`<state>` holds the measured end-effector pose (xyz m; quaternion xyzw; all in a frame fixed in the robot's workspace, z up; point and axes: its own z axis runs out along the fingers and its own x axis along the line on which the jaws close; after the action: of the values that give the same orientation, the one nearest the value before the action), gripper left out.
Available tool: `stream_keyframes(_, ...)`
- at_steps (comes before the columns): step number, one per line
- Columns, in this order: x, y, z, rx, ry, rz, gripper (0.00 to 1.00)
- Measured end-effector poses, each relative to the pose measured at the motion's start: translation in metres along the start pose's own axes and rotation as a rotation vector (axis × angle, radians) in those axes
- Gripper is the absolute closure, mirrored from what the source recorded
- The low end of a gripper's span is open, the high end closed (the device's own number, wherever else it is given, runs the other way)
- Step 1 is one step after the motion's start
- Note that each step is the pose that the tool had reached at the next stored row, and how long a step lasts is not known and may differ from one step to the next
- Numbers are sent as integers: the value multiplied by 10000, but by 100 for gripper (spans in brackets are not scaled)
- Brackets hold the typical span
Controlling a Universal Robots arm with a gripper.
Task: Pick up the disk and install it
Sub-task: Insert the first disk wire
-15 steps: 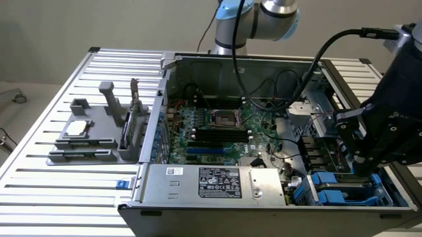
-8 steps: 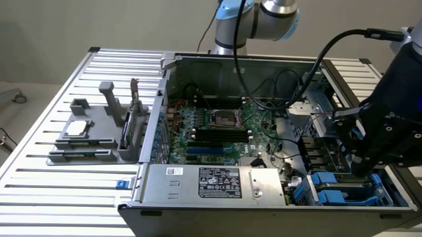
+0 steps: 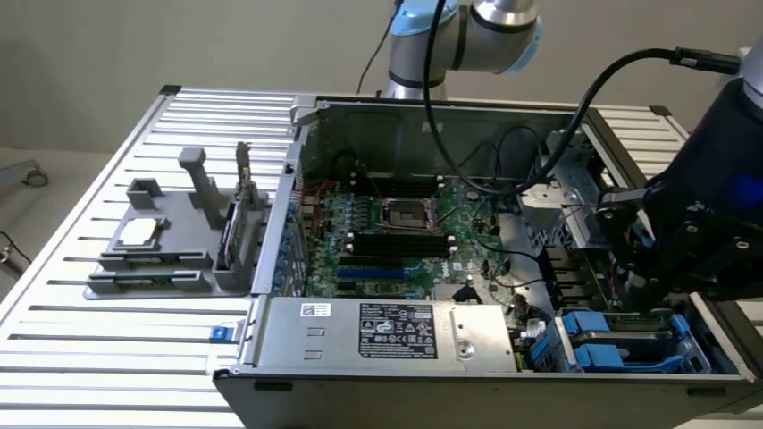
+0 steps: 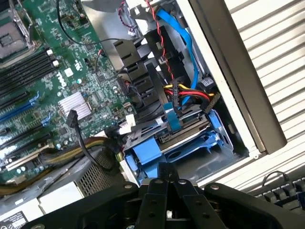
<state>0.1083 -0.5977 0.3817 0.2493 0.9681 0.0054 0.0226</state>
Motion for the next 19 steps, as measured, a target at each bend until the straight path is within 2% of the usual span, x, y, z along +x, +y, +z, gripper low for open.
stream_keyframes(8,-2,1,27,-654,353,818,88)
stream_keyframes(9,-2,1,30,-730,394,922,82)
stream_keyframes(13,-4,2,43,-1021,549,1339,82)
stream_keyframes(15,-4,3,51,-1146,613,1568,82)
stream_keyframes(19,-4,2,64,-1317,688,2043,80)
